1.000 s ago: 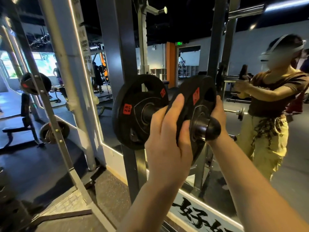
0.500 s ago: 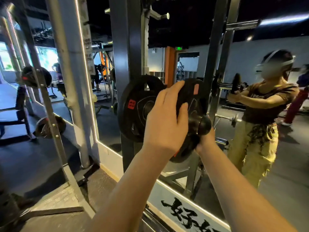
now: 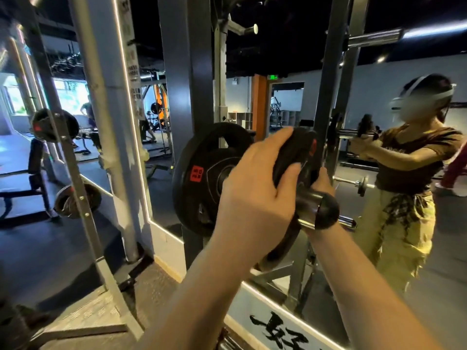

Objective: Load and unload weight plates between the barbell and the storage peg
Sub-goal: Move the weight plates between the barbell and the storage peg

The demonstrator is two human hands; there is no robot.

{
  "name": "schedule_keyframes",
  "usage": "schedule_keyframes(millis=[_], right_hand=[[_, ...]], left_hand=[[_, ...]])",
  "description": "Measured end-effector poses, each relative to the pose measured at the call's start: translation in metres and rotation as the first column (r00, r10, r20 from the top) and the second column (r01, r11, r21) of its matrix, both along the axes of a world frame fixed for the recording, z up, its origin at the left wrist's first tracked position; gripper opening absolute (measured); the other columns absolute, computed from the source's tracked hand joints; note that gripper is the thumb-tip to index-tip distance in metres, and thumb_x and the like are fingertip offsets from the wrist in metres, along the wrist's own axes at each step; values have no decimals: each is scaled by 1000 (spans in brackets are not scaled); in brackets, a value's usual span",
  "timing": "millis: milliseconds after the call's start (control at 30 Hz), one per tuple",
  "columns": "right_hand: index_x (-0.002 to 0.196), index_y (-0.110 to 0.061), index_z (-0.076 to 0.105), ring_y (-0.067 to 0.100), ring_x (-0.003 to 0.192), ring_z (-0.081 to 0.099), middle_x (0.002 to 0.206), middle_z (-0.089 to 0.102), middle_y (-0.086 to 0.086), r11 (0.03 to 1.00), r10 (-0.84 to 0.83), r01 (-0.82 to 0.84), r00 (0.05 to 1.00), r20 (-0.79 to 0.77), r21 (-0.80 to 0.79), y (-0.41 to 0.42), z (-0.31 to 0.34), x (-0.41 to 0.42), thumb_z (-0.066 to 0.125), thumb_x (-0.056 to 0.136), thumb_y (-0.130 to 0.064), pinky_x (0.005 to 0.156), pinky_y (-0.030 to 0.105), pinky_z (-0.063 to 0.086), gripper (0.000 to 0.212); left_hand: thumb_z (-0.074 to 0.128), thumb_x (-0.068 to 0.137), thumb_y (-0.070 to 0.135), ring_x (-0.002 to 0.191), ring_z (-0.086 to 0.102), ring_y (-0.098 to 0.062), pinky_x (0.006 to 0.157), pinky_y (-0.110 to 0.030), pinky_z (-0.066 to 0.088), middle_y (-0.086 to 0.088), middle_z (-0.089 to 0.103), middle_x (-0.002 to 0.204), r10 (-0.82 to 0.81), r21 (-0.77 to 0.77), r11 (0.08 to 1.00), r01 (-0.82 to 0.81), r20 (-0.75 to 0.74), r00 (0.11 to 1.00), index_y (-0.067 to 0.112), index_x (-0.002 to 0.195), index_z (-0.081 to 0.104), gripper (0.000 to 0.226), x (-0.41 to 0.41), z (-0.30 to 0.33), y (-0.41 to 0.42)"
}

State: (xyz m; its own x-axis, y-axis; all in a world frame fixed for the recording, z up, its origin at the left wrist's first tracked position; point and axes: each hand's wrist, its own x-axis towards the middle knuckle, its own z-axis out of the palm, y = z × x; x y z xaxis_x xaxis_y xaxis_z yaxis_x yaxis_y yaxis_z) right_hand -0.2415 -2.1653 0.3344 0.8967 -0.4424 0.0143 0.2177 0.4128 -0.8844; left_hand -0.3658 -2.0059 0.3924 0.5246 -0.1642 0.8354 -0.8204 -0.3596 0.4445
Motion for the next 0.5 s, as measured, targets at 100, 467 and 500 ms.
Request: schedule_keyframes(millis=[100,467,500], right_hand=[[122,-18,55,31,102,63,115,64,15,997,54,-55,998,24,47,8,-21,-6,49,93,-44,97,53,47,39],[104,-13,64,25,84,64,86,70,9,990,38,-29,997,-60,137,8,-14,-45,43,98,-51,74,37,52,44],[103,-14,66,27,88,65,86,71,10,993,15,-9,998,-53,118,2,-7,-42,40,96,-58,84,42,52,52]], left_hand=[[54,97,25,110,56,-1,91,-14,46,10,58,126,38,132,991,-19,-149,988,27,142,42,46,4,22,3],[55,93,44,112,49,0,88,-15,37,15,49,128,277,-26,961,-276,26,961,33,137,42,47,-18,5,7],[54,93,45,108,50,3,84,-11,36,15,49,127,242,-52,969,-242,-3,970,33,138,40,49,-19,-6,5]])
